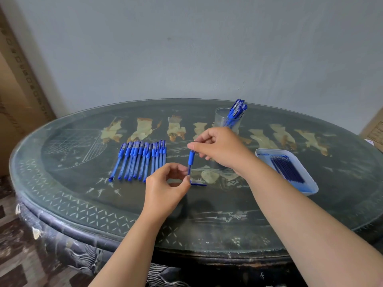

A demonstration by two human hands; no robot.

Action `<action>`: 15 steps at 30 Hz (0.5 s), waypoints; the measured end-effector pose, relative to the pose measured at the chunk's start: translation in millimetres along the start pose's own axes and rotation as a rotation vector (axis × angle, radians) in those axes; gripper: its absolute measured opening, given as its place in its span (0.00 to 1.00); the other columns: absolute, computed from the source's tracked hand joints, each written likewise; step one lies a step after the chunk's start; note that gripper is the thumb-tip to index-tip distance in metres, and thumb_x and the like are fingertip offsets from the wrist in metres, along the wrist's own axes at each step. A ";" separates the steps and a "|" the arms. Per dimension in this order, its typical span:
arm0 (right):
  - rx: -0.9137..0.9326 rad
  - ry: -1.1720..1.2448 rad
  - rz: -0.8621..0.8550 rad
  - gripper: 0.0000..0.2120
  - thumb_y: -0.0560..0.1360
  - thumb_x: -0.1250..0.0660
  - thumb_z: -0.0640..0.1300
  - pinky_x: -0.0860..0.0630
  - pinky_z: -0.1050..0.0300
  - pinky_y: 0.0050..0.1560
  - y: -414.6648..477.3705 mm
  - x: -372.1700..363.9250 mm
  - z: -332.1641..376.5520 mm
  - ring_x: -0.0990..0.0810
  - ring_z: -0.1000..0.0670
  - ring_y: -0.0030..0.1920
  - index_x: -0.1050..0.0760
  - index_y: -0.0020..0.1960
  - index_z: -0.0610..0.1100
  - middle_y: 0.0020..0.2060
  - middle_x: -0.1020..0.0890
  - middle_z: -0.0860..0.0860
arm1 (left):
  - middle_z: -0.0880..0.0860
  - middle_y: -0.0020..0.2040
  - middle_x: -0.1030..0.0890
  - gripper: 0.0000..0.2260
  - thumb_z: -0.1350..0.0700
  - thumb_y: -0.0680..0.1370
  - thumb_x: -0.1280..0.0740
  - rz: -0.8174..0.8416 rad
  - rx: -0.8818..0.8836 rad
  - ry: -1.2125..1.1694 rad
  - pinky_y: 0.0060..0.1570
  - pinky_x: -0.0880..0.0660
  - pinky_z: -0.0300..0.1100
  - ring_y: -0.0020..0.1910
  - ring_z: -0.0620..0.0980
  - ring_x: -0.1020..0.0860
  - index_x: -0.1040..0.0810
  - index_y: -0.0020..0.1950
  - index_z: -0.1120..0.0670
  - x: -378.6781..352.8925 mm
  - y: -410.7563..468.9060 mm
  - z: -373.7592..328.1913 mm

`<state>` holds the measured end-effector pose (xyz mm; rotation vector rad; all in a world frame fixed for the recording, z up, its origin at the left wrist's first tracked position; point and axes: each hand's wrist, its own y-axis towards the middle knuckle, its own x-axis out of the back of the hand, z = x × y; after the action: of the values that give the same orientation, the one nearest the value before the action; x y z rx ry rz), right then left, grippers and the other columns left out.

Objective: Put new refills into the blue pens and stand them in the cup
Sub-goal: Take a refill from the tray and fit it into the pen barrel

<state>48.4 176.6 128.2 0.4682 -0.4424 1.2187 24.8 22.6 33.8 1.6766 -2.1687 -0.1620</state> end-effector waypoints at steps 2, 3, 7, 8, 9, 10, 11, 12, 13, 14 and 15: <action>-0.007 -0.042 -0.033 0.14 0.70 0.25 0.56 0.20 0.56 0.42 0.0 -3.0 -4.0 0.18 0.51 0.39 0.21 0.45 0.46 0.37 0.17 0.50 | 0.46 0.43 0.17 0.08 0.65 0.71 0.26 -0.001 -0.007 -0.002 0.39 0.26 0.26 0.41 0.38 0.19 0.19 0.46 0.55 0.0 -0.1 0.4; -0.007 -0.040 -0.036 0.16 0.69 0.26 0.59 0.20 0.56 0.43 -0.9 -4.2 -5.6 0.19 0.53 0.39 0.22 0.47 0.48 0.39 0.18 0.51 | 0.46 0.43 0.17 0.08 0.65 0.71 0.26 -0.005 -0.008 -0.005 0.39 0.26 0.26 0.41 0.39 0.19 0.19 0.46 0.55 0.1 0.0 0.5; -0.025 0.176 0.039 0.10 0.77 0.31 0.49 0.20 0.47 0.56 -5.8 -5.7 -8.6 0.17 0.54 0.50 0.21 0.58 0.52 0.48 0.16 0.54 | 0.46 0.43 0.17 0.08 0.66 0.71 0.26 -0.008 0.003 -0.012 0.39 0.26 0.27 0.41 0.39 0.19 0.19 0.46 0.54 -0.7 0.4 1.0; -0.010 0.205 0.037 0.08 0.78 0.32 0.46 0.20 0.47 0.57 -7.5 -6.6 -9.3 0.17 0.55 0.51 0.20 0.57 0.51 0.49 0.16 0.54 | 0.46 0.42 0.17 0.08 0.66 0.71 0.26 -0.005 0.005 -0.014 0.39 0.26 0.27 0.41 0.39 0.19 0.19 0.45 0.54 -0.7 0.3 1.2; 0.012 0.196 0.014 0.06 0.78 0.31 0.45 0.20 0.46 0.57 -8.5 -8.7 -11.1 0.17 0.55 0.51 0.18 0.53 0.50 0.48 0.15 0.54 | 0.45 0.42 0.17 0.08 0.66 0.71 0.26 0.000 0.005 -0.014 0.39 0.25 0.27 0.41 0.39 0.19 0.19 0.45 0.54 -0.8 0.3 1.3; 0.017 0.185 -0.022 0.03 0.76 0.29 0.47 0.20 0.45 0.56 -9.3 -11.1 -12.3 0.17 0.54 0.50 0.18 0.49 0.50 0.47 0.15 0.53 | 0.45 0.42 0.17 0.08 0.66 0.71 0.26 0.006 0.001 -0.011 0.39 0.25 0.27 0.41 0.39 0.19 0.19 0.45 0.54 -0.6 0.0 1.3; 0.005 0.169 -0.063 0.06 0.74 0.27 0.50 0.20 0.44 0.55 -9.2 -13.5 -12.8 0.17 0.52 0.49 0.20 0.46 0.49 0.45 0.15 0.52 | 0.45 0.42 0.17 0.09 0.66 0.71 0.26 0.010 -0.004 -0.009 0.39 0.25 0.28 0.41 0.39 0.19 0.19 0.45 0.53 -0.4 -0.1 1.3; -0.016 0.152 -0.092 0.10 0.72 0.26 0.54 0.20 0.44 0.54 -8.8 -14.9 -13.4 0.17 0.51 0.48 0.22 0.45 0.48 0.44 0.16 0.51 | 0.46 0.42 0.17 0.09 0.66 0.71 0.26 0.012 -0.007 -0.008 0.39 0.25 0.28 0.41 0.39 0.19 0.19 0.45 0.53 0.0 -0.3 1.2; -0.030 0.143 -0.096 0.13 0.71 0.26 0.57 0.19 0.45 0.53 -8.2 -15.7 -13.4 0.17 0.50 0.48 0.23 0.46 0.49 0.45 0.17 0.50 | 0.46 0.42 0.17 0.09 0.66 0.71 0.26 0.010 -0.009 -0.008 0.39 0.25 0.28 0.41 0.39 0.19 0.19 0.45 0.53 0.0 -0.4 1.2; -0.041 0.157 -0.081 0.14 0.71 0.27 0.58 0.19 0.47 0.53 -7.6 -16.0 -13.1 0.18 0.51 0.48 0.23 0.49 0.49 0.46 0.17 0.51 | 0.46 0.42 0.17 0.09 0.66 0.71 0.26 0.005 -0.007 -0.010 0.39 0.25 0.27 0.41 0.39 0.19 0.19 0.45 0.53 -0.2 -0.3 1.3; -0.043 0.194 -0.052 0.13 0.74 0.29 0.57 0.20 0.48 0.54 -8.5 -15.3 -12.3 0.18 0.53 0.49 0.23 0.53 0.50 0.47 0.17 0.52 | 0.46 0.42 0.17 0.09 0.66 0.71 0.26 0.000 -0.001 -0.013 0.38 0.25 0.27 0.40 0.38 0.19 0.19 0.45 0.53 -0.6 -0.1 1.7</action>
<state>53.0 169.3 108.6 0.3197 -0.2885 1.1893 24.4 22.9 32.0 1.6800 -2.1775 -0.1743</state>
